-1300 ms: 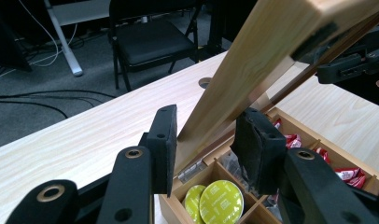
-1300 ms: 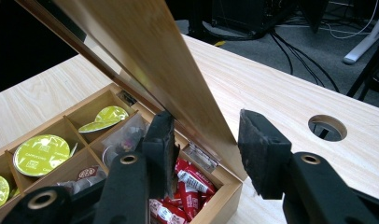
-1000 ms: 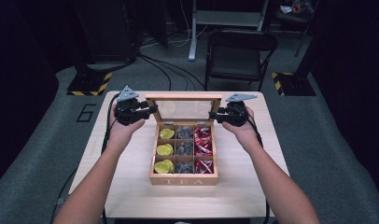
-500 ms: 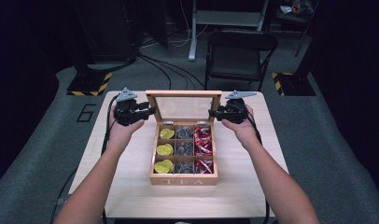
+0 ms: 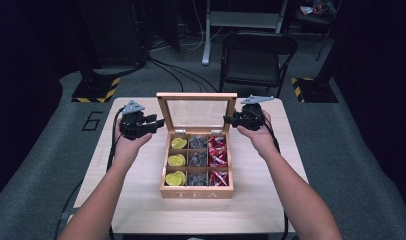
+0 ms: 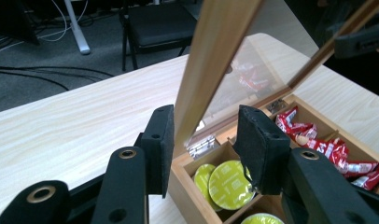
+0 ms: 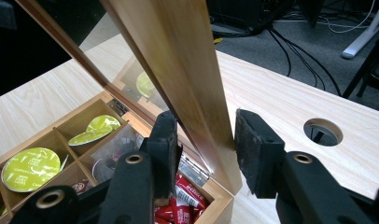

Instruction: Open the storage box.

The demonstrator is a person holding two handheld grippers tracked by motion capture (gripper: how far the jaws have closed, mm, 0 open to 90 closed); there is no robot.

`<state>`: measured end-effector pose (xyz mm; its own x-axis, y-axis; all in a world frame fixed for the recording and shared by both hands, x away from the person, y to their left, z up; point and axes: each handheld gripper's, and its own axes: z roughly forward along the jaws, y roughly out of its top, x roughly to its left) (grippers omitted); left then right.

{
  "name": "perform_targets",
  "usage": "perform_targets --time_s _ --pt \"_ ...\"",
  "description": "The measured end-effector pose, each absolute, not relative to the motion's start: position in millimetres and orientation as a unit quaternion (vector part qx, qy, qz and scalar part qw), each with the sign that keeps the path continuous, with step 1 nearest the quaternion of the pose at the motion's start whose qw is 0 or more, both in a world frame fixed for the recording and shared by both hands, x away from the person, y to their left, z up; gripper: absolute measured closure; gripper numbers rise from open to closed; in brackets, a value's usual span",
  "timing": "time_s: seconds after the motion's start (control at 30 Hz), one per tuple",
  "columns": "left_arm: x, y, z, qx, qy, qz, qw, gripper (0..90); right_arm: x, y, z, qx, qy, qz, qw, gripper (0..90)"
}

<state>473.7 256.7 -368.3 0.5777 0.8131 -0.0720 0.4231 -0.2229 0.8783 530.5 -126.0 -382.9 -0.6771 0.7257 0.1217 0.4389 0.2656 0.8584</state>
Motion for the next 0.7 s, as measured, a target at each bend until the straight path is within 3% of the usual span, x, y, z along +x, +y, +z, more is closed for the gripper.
perform_targets --time_s 0.7 --pt "426.2 256.6 -395.5 0.774 0.388 0.197 0.459 56.3 539.6 -119.5 -380.8 0.376 0.785 0.456 0.185 64.4"
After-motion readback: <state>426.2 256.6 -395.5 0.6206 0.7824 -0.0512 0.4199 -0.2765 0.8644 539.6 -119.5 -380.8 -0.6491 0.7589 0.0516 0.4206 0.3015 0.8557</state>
